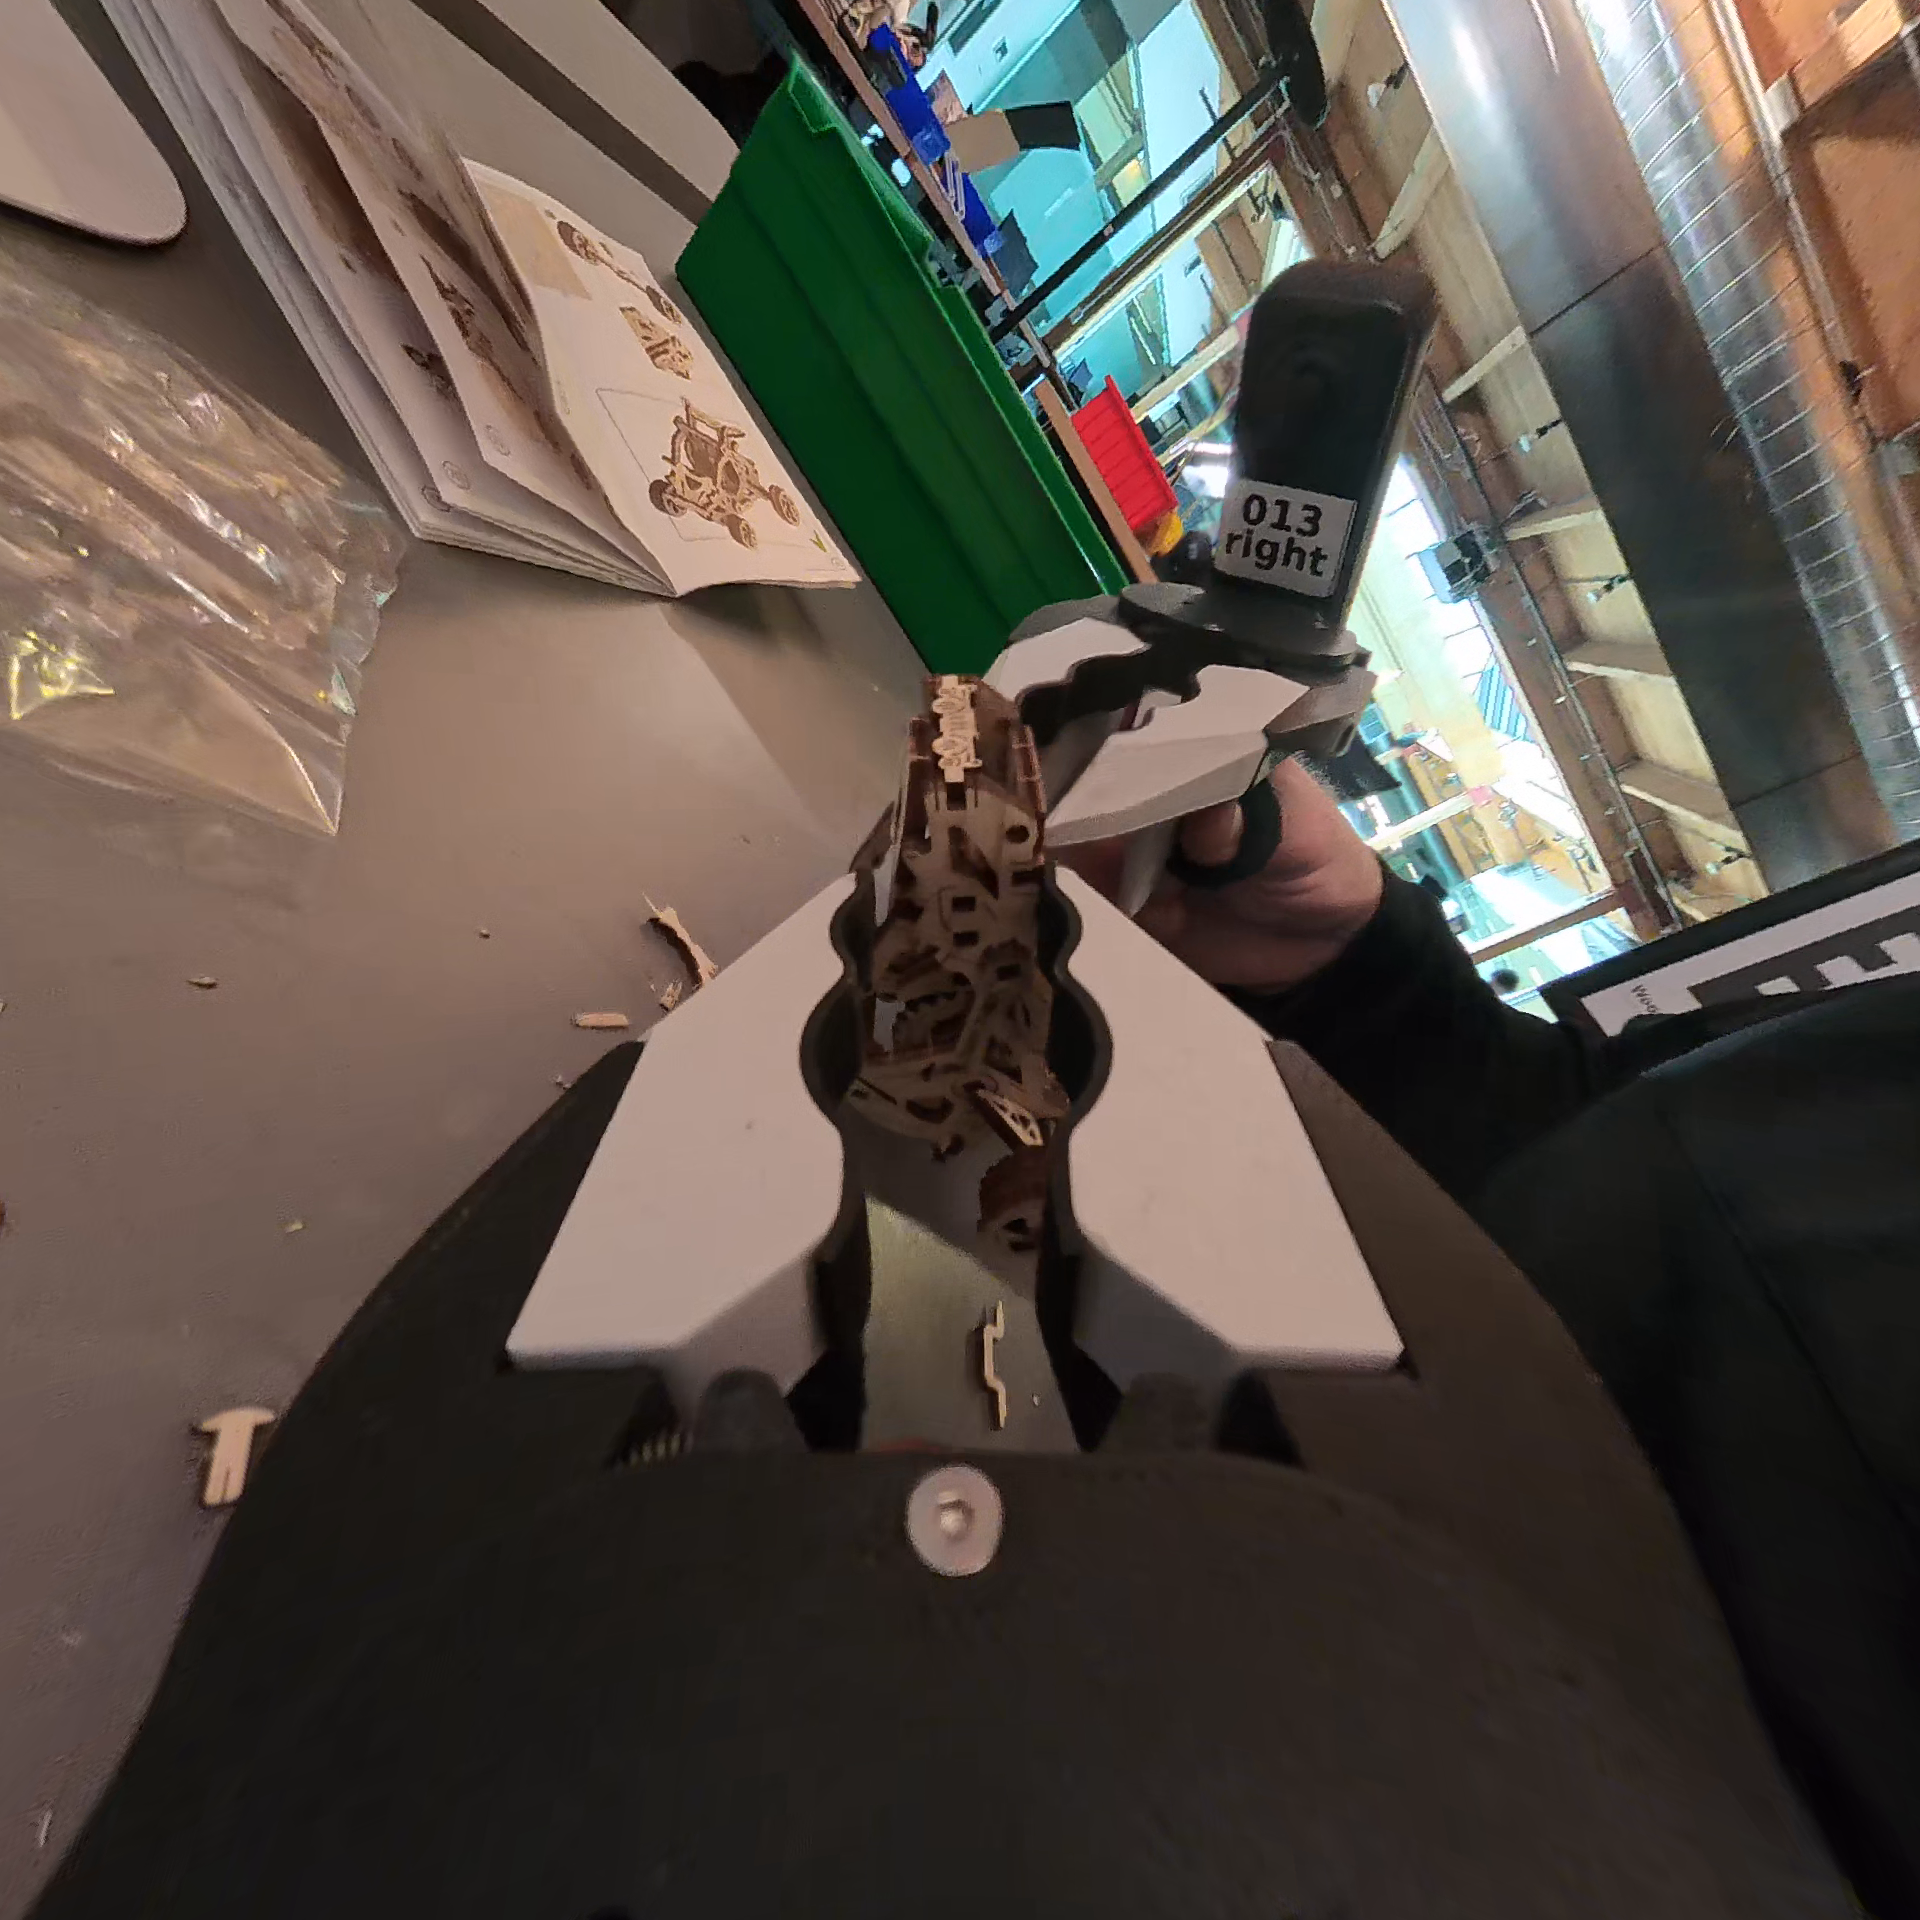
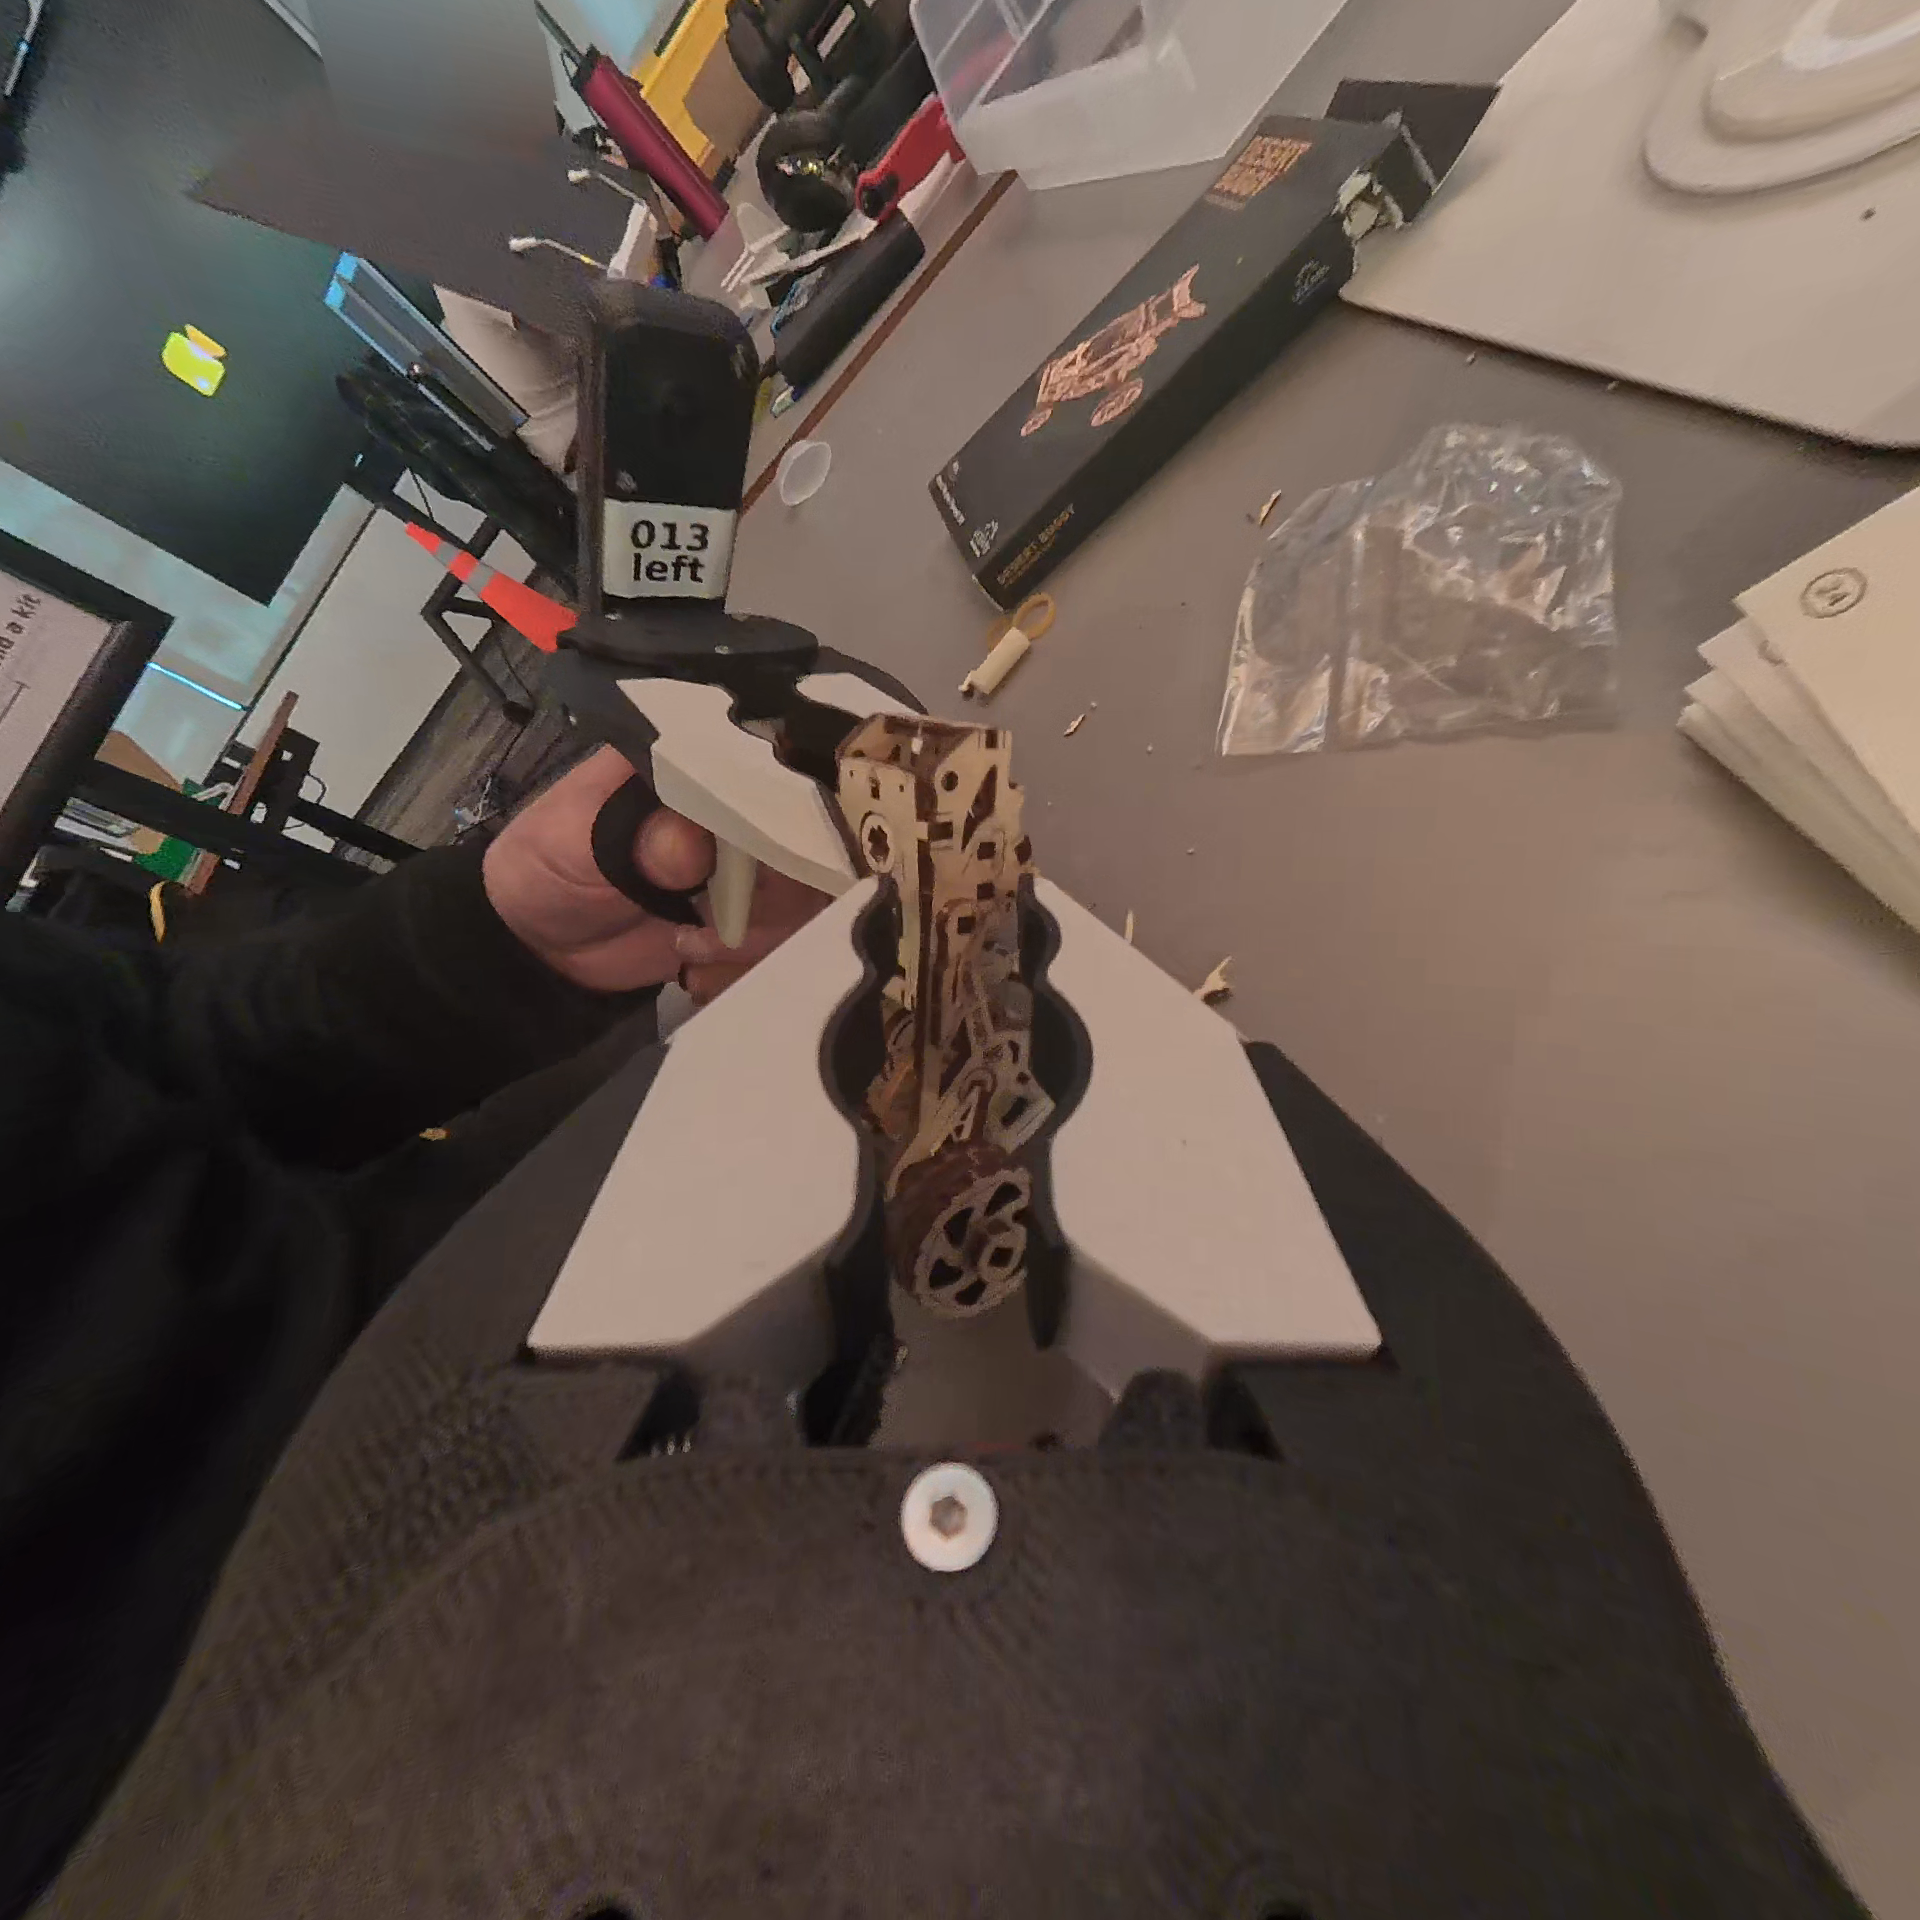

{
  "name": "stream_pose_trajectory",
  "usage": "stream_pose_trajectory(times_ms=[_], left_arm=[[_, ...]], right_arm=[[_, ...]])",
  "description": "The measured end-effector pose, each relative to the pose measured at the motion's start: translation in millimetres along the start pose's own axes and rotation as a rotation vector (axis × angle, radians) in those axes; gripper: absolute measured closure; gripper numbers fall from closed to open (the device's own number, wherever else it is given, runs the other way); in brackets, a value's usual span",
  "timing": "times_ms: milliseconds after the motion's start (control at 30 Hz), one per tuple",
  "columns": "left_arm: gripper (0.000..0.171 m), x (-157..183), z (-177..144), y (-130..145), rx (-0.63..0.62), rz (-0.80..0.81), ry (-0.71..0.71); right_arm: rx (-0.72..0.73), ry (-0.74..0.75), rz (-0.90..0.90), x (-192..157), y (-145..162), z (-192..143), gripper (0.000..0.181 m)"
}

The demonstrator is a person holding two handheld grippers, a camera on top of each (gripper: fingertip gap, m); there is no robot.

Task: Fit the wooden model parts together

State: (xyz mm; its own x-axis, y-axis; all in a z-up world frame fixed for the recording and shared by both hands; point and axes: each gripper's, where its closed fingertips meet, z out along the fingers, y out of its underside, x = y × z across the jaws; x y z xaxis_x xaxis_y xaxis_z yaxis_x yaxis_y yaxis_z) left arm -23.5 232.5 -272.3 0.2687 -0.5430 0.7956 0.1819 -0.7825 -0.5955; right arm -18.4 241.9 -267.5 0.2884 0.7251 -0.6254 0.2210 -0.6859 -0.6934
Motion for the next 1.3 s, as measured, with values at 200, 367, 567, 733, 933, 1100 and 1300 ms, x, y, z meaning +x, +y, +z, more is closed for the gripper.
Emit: stream_pose_trajectory(times_ms=[200, 367, 567, 733, 933, 1100, 1300], left_arm=[[0.145, -8.3, 3.5, -5.9, -0.028, -0.076, 0.055], [0.146, -11.8, 9.3, -9.0, -0.087, -0.063, 0.063], [0.146, -15.5, 15.2, -12.1, -0.104, -0.057, 0.077], [0.146, -12.7, 19.3, -10.5, -0.122, -0.046, 0.095], [0.147, -10.4, 22.0, -8.6, -0.137, -0.034, 0.099], [0.147, -10.6, 23.5, -8.5, -0.143, -0.035, 0.116], [0.146, -9.6, 28.0, -7.7, -0.156, -0.036, 0.143]], right_arm=[[0.006, 0.069, -0.012, 4.0, -1.3, -18.0, 0.154], [-0.137, 0.246, -0.086, 3.6, 31.4, -57.6, 0.150], [-0.284, 0.420, -0.106, -5.1, 95.0, -92.2, 0.149], [-0.383, 0.507, -0.141, -2.7, 128.9, -88.7, 0.153], [-0.479, 0.496, -0.123, 7.1, 150.3, -75.3, 0.177], [-0.462, 0.471, -0.111, 10.5, 145.6, -78.0, 0.181], [-0.371, 0.371, -0.049, 7.8, 123.7, -90.8, 0.181]])
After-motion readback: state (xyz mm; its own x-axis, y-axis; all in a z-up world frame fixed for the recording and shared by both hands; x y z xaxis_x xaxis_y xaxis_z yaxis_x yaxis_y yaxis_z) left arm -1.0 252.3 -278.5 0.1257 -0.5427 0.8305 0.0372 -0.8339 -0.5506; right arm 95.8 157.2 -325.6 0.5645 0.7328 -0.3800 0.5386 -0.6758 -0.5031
